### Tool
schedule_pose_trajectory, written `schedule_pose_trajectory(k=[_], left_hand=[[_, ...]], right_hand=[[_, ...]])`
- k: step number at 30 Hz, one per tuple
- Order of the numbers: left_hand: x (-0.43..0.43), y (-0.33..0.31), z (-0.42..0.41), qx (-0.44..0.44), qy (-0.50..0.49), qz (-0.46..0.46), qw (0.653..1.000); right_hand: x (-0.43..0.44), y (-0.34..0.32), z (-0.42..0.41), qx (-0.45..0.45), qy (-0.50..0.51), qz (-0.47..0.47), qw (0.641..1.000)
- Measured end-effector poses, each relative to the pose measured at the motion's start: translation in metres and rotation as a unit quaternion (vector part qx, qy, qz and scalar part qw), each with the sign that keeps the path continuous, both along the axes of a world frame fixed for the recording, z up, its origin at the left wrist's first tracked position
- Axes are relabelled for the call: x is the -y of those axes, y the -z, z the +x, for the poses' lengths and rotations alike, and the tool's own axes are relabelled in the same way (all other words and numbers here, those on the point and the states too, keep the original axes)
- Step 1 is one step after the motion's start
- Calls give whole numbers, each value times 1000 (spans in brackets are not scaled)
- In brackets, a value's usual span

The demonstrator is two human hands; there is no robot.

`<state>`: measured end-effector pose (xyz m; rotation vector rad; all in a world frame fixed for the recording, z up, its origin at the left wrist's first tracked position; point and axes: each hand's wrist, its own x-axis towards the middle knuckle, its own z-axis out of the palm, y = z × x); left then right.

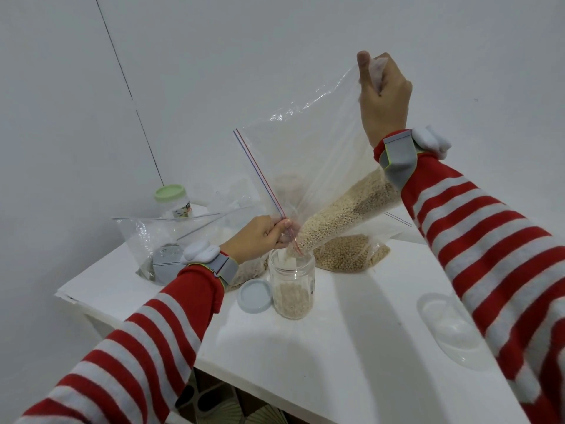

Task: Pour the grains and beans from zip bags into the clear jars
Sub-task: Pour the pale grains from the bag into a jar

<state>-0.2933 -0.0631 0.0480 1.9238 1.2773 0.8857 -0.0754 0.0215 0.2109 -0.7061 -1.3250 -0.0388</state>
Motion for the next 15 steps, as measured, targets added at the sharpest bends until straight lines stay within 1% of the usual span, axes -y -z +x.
schedule_pose_trajectory(k=[8, 15], left_hand=[[5, -3, 3, 16, 4, -15, 1000], [4, -2, 5, 27, 1, -23, 999]], right_hand=[[0, 1, 0, 7, -17, -13, 1000], [1, 0, 0, 16, -12, 0, 1000]])
